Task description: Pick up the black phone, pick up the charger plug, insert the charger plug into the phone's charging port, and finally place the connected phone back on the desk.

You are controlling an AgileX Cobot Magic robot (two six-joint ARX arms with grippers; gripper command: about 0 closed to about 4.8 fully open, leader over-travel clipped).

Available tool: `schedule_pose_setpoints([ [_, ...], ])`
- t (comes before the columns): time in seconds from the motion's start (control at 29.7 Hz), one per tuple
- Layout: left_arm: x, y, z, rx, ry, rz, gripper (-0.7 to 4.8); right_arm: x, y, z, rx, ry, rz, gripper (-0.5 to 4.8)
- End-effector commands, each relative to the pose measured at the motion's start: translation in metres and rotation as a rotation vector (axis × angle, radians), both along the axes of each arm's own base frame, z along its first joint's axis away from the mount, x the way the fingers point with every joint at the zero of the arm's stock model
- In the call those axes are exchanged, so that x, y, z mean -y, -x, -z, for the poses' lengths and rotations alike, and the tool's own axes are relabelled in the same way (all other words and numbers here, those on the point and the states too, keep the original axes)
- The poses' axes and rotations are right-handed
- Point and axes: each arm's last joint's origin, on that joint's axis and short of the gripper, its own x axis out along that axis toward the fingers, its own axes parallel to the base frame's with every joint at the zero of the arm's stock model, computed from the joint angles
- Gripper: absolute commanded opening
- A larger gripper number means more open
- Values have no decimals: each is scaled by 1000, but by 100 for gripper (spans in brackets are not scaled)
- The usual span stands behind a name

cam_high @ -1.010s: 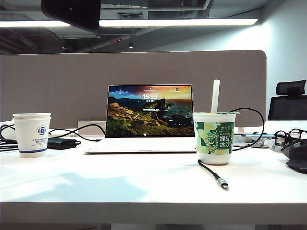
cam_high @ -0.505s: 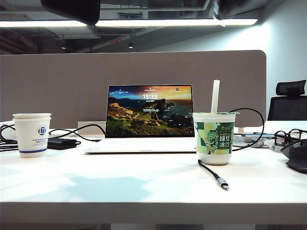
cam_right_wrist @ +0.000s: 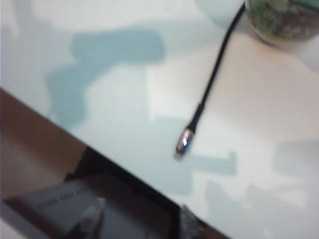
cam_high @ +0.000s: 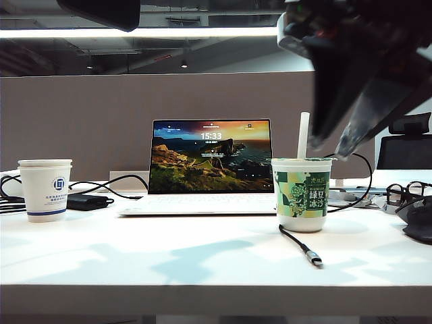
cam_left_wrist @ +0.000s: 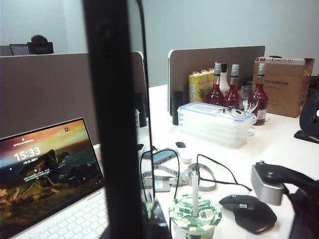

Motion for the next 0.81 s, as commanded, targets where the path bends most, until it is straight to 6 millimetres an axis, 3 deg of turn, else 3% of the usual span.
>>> schedule_pose_setpoints([
  [0.03, 0, 2, -6, 32, 11, 4, -6, -4, -5, 7, 34, -72, 41, 256],
  [0.51, 0, 1, -4, 11, 3, 4, -6, -25, -29, 57, -104, 9, 60, 275],
  [0.81, 0, 1, -3, 1, 0, 4, -6, -25, -33, 62, -47, 76, 108, 274],
])
